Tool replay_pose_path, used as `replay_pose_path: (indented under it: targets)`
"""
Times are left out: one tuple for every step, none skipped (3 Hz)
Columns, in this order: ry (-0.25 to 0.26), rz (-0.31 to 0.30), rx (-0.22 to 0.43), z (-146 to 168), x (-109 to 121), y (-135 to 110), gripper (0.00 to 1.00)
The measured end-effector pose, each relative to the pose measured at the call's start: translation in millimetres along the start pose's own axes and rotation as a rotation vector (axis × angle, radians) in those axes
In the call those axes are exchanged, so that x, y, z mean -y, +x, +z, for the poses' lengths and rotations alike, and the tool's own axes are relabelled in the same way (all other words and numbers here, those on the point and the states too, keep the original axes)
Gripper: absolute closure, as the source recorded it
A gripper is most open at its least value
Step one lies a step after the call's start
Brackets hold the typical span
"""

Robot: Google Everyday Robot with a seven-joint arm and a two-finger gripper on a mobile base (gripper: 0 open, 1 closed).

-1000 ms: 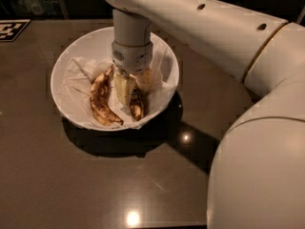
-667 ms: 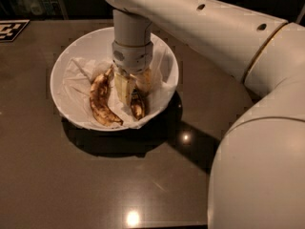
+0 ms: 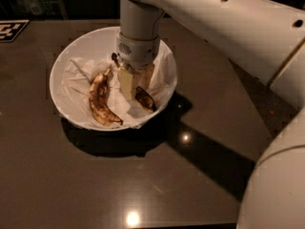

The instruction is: Pick banana from white bowl

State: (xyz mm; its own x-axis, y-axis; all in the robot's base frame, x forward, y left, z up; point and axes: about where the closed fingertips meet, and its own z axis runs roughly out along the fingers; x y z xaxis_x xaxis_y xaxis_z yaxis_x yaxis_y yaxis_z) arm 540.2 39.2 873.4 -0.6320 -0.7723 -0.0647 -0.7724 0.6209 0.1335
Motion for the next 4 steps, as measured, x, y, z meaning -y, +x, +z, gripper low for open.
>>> replay_pose_path:
  targets:
    - [-0.014,-0.052,0.064,-25.8,-8.8,14.9,1.0]
    - [-0.025,-0.132,0.112,-50.7,-22.1,30.7,1.0]
    - [-0.01,-0.249,0.148,-75.9,-39.0,52.0,1.0]
    - [0.019,-0.336,0.172,-96.9,-45.4,76.0,1.0]
